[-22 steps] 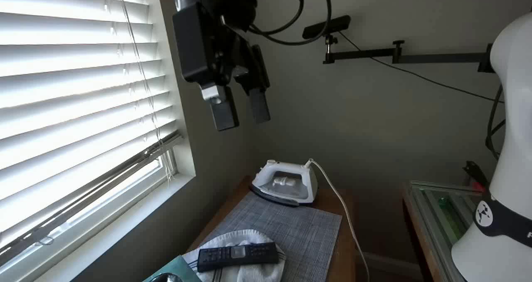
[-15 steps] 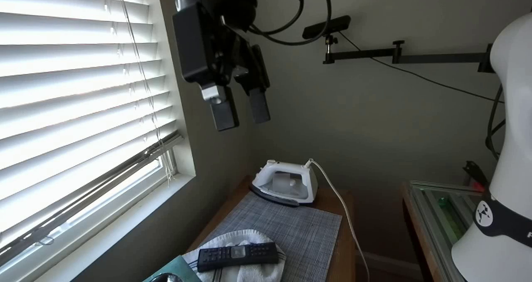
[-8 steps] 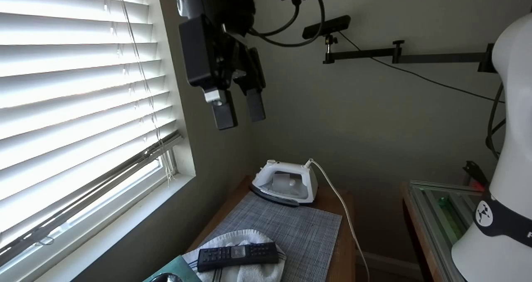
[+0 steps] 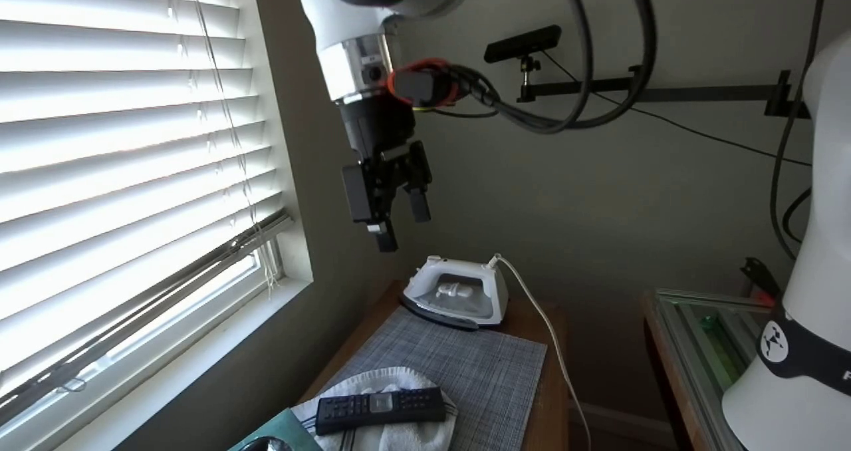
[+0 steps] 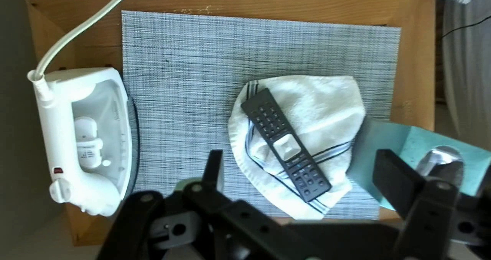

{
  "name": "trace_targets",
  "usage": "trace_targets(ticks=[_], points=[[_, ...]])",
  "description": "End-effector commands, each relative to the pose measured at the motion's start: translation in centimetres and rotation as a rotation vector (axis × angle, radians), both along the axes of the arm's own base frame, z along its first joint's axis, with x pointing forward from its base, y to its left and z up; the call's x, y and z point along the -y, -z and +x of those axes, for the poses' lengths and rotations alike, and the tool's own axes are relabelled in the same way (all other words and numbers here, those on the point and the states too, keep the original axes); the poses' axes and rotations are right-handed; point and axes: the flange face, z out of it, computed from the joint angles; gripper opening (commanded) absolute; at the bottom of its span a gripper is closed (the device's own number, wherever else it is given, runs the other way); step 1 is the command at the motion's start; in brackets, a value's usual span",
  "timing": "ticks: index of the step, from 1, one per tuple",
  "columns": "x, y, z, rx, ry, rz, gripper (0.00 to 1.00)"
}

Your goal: Lift the remote from the towel and put it on the box

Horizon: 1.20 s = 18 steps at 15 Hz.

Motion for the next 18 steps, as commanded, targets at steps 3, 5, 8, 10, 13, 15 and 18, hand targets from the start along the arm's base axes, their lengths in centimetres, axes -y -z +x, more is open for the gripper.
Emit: trace_targets(ticks=[3,5,8,10,13,15,18], points=[[1.6,3.7,0.1,-0.047,0.060,-0.018,1.00],[1.5,3.9,0.2,-0.050,0.057,-0.018,1.00],[1.4,4.0,0.8,0.009,0.054,-0.026,1.00],[1.9,6.5,1.6,0.088,0.054,-0.020,1.00],[1.5,11.0,2.3,0.155,0.028,-0.039,1.00],[0.6,13.6,2.7,0.185,0.007,-0.036,1.00],[-0.2,16.7,3.3,0.203,-0.033,-0.045,1.00]])
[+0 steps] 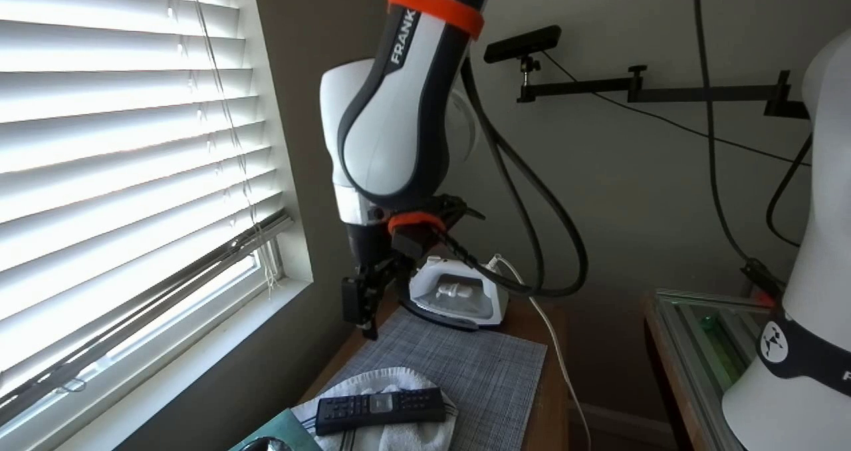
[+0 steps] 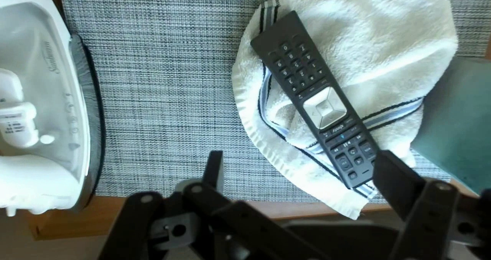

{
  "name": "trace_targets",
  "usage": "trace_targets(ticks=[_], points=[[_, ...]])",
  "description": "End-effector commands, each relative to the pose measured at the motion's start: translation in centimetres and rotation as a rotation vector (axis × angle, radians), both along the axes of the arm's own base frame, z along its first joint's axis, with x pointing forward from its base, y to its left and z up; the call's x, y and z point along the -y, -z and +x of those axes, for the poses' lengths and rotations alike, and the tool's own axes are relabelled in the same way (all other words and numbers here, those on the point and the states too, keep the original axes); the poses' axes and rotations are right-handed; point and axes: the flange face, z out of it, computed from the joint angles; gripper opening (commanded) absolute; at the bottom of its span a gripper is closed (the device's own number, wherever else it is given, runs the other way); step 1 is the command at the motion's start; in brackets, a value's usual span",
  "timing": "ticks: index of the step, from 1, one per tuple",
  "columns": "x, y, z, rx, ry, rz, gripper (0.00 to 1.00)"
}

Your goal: Lift the remote from the towel and put it on the box

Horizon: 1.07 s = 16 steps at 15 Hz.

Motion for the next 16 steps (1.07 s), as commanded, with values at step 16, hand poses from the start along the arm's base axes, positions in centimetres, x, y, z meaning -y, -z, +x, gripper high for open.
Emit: trace_targets(ticks=[16], points=[[-3.0,8.2,1.0,-0.016,-0.452,0.055,1.00]])
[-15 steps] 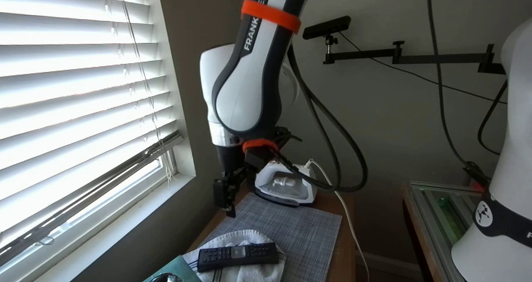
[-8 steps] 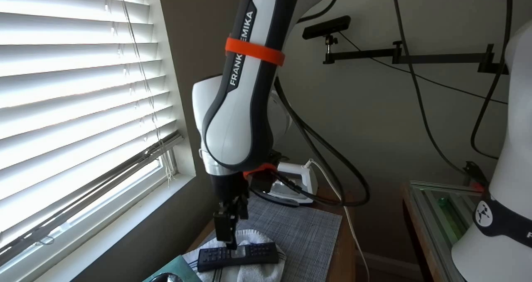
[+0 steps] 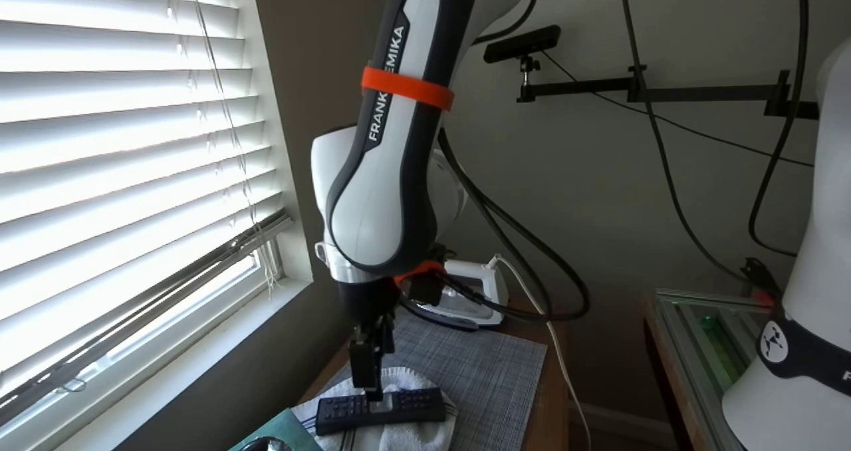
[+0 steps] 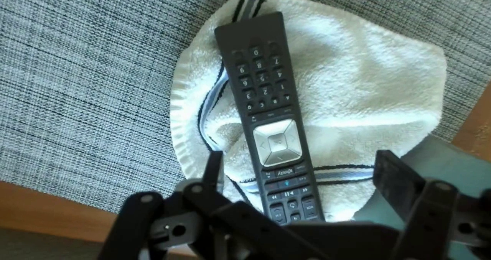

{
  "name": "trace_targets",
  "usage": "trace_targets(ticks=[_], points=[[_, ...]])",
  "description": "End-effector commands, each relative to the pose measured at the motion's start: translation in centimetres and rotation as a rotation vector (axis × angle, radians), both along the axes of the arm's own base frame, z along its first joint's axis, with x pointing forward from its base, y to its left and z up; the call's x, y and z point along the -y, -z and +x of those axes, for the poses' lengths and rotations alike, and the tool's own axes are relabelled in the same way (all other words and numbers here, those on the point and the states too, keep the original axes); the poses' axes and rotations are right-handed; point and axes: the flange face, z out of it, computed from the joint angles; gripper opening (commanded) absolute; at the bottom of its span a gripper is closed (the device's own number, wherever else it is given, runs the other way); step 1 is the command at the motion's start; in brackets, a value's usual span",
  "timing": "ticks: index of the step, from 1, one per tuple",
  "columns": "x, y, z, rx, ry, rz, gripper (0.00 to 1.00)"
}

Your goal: Lift the remote from the towel and put it on the box

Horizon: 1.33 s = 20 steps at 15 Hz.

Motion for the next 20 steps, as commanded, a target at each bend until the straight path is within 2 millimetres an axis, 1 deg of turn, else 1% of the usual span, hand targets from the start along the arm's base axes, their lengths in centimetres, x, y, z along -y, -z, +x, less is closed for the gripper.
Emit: trace_targets(ticks=[1,4,6,8,9,12,14,15,16,18,19,20], points=[[0.4,2.2,0.5,0.030,-0.086,-0.030,1.00],[0.6,3.6,0.6,0.082,-0.118,-0.031,1.00],[0.4,4.6,1.0,0.113,-0.138,-0.021,1.00],[-0.1,5.5,1.5,0.123,-0.159,-0.014,0.94],[-0.1,5.9,1.6,0.125,-0.165,-0.011,0.94],[-0.2,7.0,1.9,0.115,-0.172,-0.002,0.87],[-0.2,7.4,1.9,0.105,-0.174,0.002,0.75],[-0.3,7.5,1.8,0.101,-0.174,0.004,0.74],[-0.3,7.6,1.6,0.097,-0.178,0.009,0.64],[-0.5,7.3,1.3,0.100,-0.183,0.011,0.65],[-0.5,7.1,1.3,0.105,-0.185,0.011,0.60],[-0.6,7.1,1.3,0.105,-0.187,0.012,0.65]])
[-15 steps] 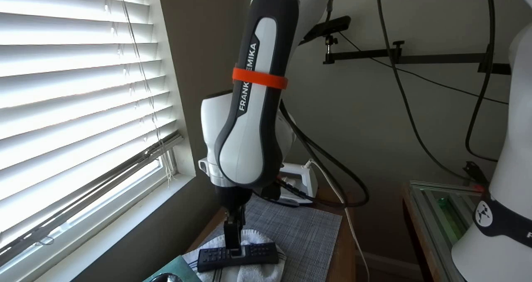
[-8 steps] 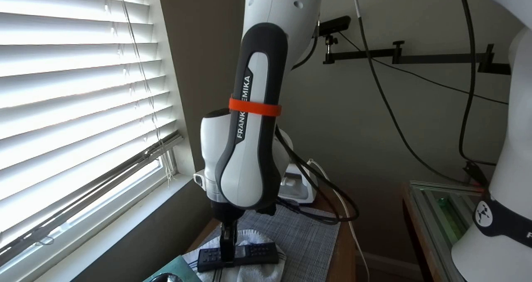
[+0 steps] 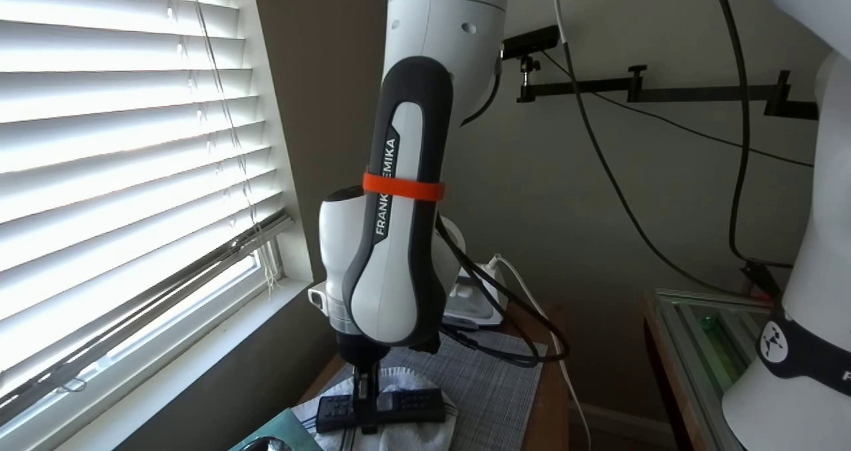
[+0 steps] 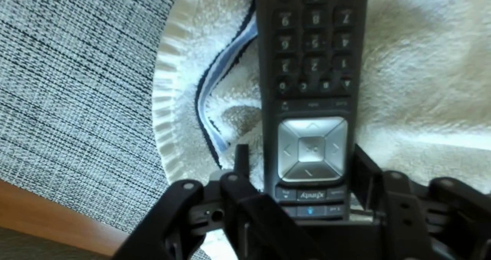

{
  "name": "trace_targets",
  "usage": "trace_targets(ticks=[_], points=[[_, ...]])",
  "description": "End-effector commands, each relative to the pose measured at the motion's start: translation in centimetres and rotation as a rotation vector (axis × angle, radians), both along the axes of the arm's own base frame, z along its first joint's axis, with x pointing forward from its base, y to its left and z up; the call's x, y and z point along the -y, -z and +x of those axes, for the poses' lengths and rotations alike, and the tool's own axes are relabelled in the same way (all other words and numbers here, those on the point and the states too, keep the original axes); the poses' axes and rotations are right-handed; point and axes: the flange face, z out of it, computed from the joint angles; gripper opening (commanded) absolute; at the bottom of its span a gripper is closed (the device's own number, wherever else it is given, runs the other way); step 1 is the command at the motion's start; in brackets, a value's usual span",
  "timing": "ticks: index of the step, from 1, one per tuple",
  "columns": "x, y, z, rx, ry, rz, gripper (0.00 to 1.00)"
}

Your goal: Lift the remote from the towel and put it on the box

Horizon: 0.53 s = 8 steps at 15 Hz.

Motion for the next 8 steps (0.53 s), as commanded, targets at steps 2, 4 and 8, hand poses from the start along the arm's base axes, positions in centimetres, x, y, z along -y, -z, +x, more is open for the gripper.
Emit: trace_targets(ticks=[2,4,8], points=[[-0.2,-0.3,-0.2,0.012,-0.032,0.018,0.73],[-0.3,-0.5,-0.4,0.008,-0.033,0.023,0.81],[0.0,-0.5,-1.2,0.001,-0.015,0.026,1.00]])
